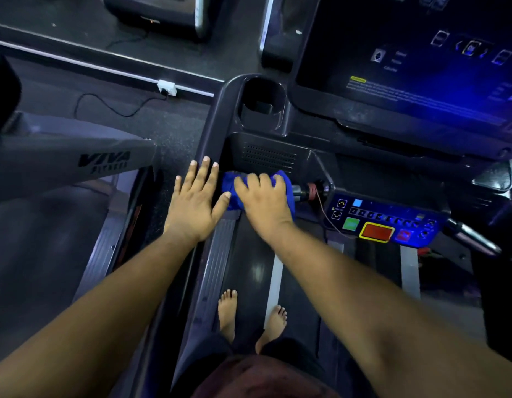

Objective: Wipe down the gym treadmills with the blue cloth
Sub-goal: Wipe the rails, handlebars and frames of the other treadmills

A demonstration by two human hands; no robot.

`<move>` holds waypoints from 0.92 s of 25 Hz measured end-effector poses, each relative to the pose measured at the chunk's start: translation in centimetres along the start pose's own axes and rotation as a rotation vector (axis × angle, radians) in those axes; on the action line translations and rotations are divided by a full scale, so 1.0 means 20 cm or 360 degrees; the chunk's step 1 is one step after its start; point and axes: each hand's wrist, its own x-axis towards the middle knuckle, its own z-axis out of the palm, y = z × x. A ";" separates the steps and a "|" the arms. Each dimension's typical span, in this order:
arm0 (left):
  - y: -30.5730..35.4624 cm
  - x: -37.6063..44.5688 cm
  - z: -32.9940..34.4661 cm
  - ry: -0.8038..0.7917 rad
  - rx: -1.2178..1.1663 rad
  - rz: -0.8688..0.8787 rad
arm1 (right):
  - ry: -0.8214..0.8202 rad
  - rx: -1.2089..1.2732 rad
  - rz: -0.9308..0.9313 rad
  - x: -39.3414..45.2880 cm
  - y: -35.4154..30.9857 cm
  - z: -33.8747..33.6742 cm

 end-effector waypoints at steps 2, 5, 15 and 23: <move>-0.01 0.00 0.00 0.0015 0.0002 0.0010 | -0.0048 -0.0004 0.0004 0.05 0.02 -0.02; -0.02 0.00 0.00 0.0009 -0.0013 0.0036 | -0.0379 0.0324 -0.0283 0.21 0.11 -0.13; -0.03 0.00 -0.01 -0.0006 -0.0040 0.0034 | -0.0514 0.0548 -0.0043 0.17 0.25 -0.17; -0.02 0.02 0.01 0.0013 -0.0024 0.0014 | 0.0141 -0.0071 0.0003 -0.05 0.18 0.07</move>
